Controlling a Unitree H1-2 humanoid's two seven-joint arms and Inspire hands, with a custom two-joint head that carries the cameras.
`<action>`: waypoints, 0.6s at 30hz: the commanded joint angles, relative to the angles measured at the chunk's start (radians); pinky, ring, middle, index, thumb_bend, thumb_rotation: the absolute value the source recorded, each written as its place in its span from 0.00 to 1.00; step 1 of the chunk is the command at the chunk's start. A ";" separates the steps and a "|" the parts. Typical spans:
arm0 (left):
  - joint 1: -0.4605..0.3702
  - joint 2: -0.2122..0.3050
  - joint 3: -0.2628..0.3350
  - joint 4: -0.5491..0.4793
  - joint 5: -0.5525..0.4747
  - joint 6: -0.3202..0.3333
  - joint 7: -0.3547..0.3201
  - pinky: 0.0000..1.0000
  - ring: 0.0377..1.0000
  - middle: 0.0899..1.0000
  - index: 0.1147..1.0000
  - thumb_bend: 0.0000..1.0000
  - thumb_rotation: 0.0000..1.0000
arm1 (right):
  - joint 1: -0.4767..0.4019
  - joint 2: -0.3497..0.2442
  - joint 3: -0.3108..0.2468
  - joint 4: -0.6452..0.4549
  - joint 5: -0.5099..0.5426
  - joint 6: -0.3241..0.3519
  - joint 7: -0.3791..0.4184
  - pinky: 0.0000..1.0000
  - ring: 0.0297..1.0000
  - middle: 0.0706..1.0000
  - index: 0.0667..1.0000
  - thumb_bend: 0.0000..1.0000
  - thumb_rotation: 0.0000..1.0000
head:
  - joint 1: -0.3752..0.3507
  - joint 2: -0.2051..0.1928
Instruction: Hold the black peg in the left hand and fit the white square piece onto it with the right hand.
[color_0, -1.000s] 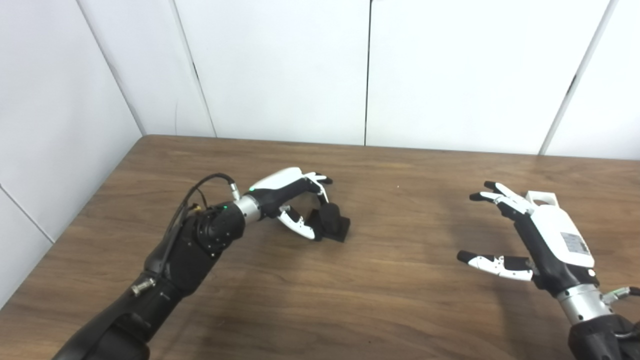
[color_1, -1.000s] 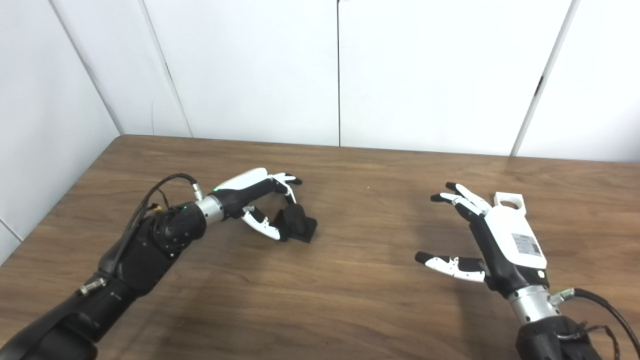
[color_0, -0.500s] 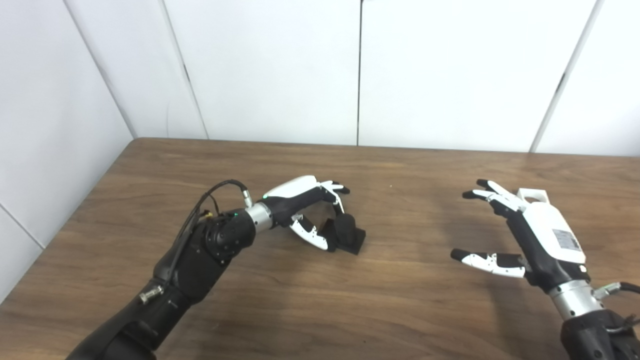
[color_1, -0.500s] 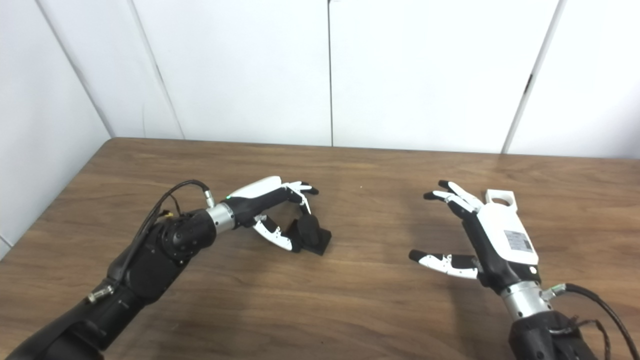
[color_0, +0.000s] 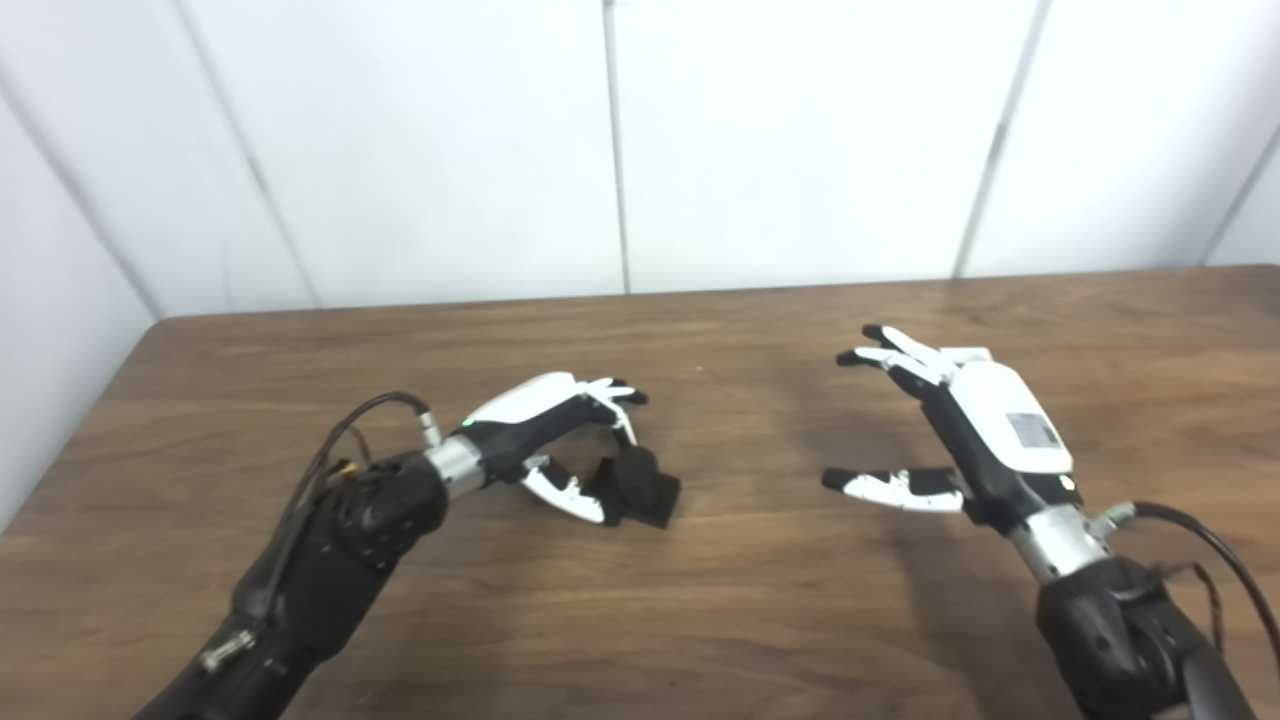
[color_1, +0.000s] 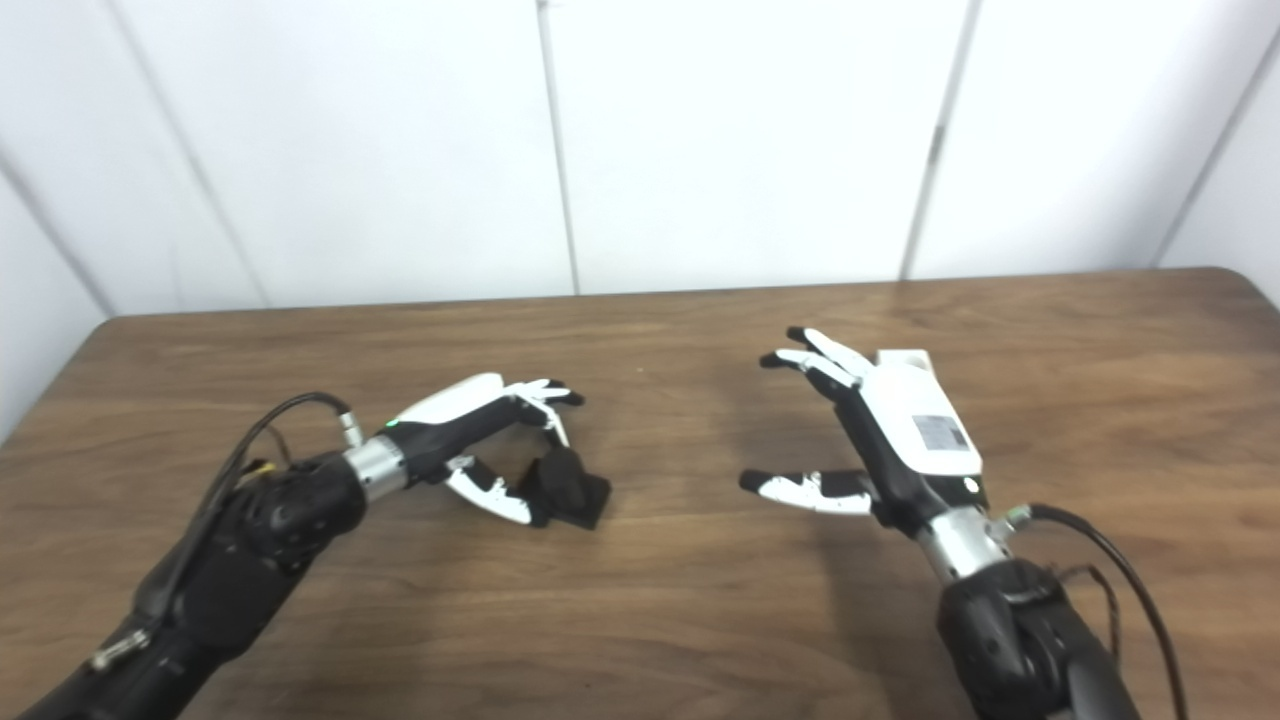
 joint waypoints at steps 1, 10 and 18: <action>0.032 0.015 -0.026 0.030 0.012 -0.020 -0.061 1.00 1.00 0.94 0.42 0.52 0.08 | -0.039 -0.012 -0.028 -0.043 -0.017 0.016 -0.021 0.76 0.89 0.92 0.80 0.65 0.50 | -0.019 -0.002; 0.026 0.020 -0.029 0.055 -0.025 -0.048 -0.076 1.00 1.00 0.94 0.42 0.52 0.08 | -0.049 -0.099 -0.121 -0.099 -0.032 0.049 0.004 0.74 0.89 0.91 0.80 0.64 0.49 | -0.101 -0.028; 0.025 0.029 -0.027 0.058 -0.035 -0.057 -0.090 1.00 1.00 0.94 0.42 0.52 0.08 | -0.133 -0.199 -0.121 -0.042 -0.062 0.079 0.090 0.75 0.91 0.95 0.81 0.69 0.49 | -0.129 -0.035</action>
